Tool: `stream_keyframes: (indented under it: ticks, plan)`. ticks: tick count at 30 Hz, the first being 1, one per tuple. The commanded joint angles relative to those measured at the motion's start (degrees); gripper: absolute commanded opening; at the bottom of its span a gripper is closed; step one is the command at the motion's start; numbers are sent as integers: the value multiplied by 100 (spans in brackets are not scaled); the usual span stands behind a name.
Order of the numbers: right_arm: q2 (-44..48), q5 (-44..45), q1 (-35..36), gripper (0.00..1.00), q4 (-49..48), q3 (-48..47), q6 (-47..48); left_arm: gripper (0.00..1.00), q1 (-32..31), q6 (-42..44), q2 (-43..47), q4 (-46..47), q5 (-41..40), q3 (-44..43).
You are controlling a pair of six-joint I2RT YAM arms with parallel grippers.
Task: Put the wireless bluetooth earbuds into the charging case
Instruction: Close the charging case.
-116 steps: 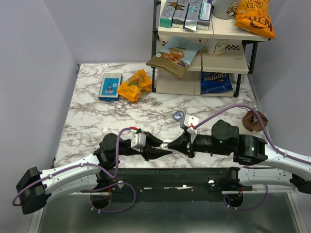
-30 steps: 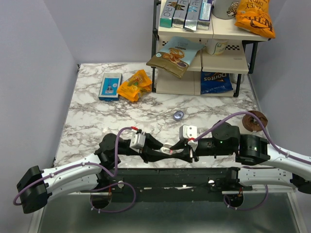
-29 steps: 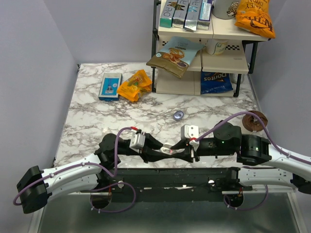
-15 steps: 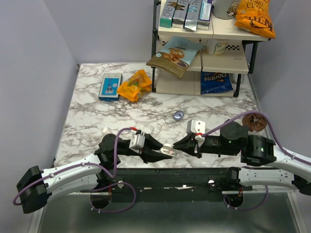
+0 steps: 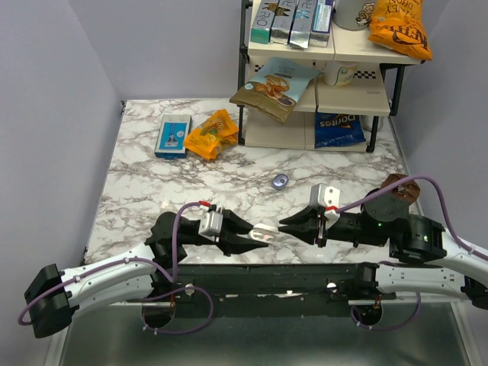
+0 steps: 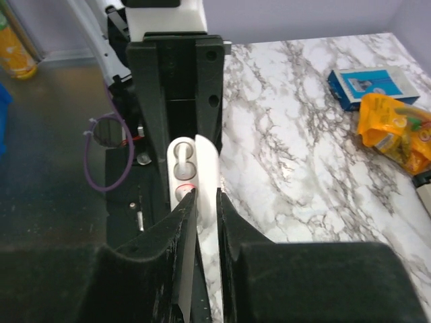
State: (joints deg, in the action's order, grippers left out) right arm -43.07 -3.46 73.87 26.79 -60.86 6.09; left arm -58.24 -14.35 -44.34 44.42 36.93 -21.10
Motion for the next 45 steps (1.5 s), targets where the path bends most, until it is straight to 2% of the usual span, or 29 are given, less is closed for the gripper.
stream_keyframes:
  ticks: [1,6,17,23,25,27,30,32,38,45]
  plan:
    - [-70,-716,5,24,362,-101,33,0,-21,169,118,49,-273,36]
    - [-131,-972,5,25,476,-101,15,0,-21,187,136,-22,-379,18]
    - [-430,-208,5,28,345,-31,-37,0,-21,152,65,75,-230,-61]
    - [105,-375,5,28,-137,83,-55,0,-21,239,83,-109,-256,-61]
    - [298,317,5,28,-393,109,-186,0,-21,257,83,-162,-248,-43]
    - [282,1430,5,28,-420,40,-222,0,-21,257,66,-127,-212,-34]
    - [-235,2041,5,28,69,-232,-300,0,-21,213,22,-31,-160,-43]
    - [-630,2069,-4,28,309,-435,-371,0,-21,213,-5,-13,-133,-78]
    - [-1019,1595,-4,29,555,-505,-442,0,-21,222,4,57,-151,-87]
    - [-1028,893,-4,29,644,-488,-337,0,-21,266,30,66,-239,-61]
